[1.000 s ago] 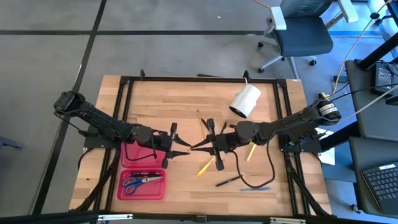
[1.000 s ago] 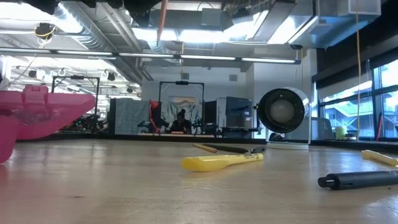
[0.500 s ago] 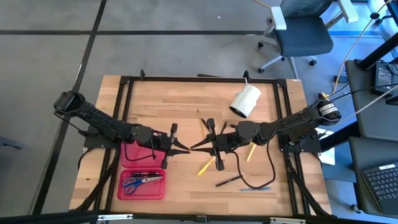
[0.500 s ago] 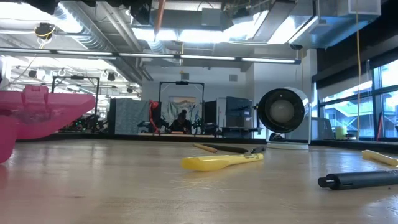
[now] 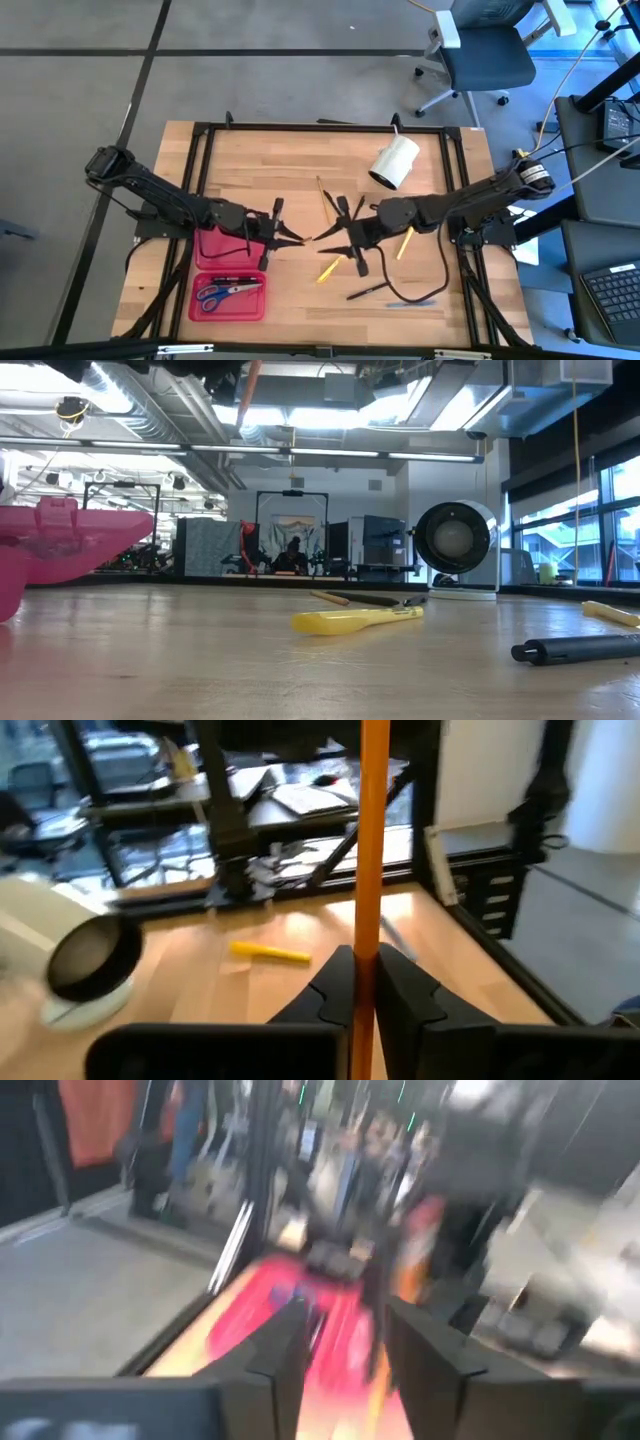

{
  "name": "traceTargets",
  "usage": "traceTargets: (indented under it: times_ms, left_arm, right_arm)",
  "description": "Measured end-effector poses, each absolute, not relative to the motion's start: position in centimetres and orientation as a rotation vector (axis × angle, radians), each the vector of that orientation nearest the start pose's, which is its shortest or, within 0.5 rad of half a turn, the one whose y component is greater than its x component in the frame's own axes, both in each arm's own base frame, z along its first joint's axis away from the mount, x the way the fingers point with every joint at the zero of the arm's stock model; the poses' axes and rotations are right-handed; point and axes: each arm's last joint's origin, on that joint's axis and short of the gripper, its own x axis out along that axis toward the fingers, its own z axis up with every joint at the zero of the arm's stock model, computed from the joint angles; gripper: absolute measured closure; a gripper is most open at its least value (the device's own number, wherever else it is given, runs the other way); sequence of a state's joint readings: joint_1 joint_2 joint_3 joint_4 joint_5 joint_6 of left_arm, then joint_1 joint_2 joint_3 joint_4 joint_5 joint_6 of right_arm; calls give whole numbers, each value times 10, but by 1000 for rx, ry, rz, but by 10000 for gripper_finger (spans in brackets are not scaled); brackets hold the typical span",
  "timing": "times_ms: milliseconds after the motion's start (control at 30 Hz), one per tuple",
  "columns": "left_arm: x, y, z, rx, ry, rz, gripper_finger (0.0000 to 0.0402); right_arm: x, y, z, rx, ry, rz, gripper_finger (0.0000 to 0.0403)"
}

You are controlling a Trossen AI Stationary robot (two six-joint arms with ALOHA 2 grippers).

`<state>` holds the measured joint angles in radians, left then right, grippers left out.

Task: Pick & place school supplies into a supply box
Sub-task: Put the orange pencil into the red supply box

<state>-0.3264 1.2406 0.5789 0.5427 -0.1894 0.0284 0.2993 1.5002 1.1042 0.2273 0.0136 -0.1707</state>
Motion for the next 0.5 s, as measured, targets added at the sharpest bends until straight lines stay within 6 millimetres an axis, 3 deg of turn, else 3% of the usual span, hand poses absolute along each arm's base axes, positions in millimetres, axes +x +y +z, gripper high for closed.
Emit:
traceTargets:
  times_ms: [200, 500]
  left_arm:
    - [232, -79, 242, -52, 281, -112, 390]
    - [198, -104, 251, -413, 795, -44, 390]
  right_arm:
    - [308, 101, 306, -119, 376, 313, 230]
    - [291, 95, 284, -17, 694, 194, 227]
